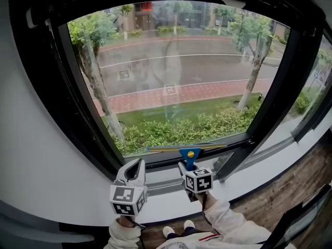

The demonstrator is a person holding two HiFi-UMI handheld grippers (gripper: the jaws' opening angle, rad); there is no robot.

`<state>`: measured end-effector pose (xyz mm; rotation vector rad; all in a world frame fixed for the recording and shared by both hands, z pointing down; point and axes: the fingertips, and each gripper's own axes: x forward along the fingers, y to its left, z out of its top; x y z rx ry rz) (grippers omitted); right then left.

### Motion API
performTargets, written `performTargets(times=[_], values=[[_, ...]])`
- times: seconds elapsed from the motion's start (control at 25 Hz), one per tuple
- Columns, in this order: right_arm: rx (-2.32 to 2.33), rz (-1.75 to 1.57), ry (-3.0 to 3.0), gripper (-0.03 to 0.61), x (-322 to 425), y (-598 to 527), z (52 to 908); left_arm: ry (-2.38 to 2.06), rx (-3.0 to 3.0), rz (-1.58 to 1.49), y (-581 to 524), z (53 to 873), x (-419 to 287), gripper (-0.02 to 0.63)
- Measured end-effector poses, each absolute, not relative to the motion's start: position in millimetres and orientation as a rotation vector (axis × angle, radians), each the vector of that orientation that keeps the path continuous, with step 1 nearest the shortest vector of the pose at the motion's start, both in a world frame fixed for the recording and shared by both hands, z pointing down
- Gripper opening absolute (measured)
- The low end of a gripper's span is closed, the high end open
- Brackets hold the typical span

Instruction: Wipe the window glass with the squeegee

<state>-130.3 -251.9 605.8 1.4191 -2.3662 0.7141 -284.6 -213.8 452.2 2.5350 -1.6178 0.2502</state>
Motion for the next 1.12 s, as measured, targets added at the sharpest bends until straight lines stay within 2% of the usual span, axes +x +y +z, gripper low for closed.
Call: performTargets(times=[0.6, 1.12], values=[[1.606, 0.548, -2.432, 0.064, -3, -116, 521, -1.602, 2.554, 0.197, -117, 493, -230, 0.000], [1.531, 0.582, -2.550, 0.064, 109, 63, 527, -1.662, 2.514, 0.218, 75, 512, -86, 0.000]])
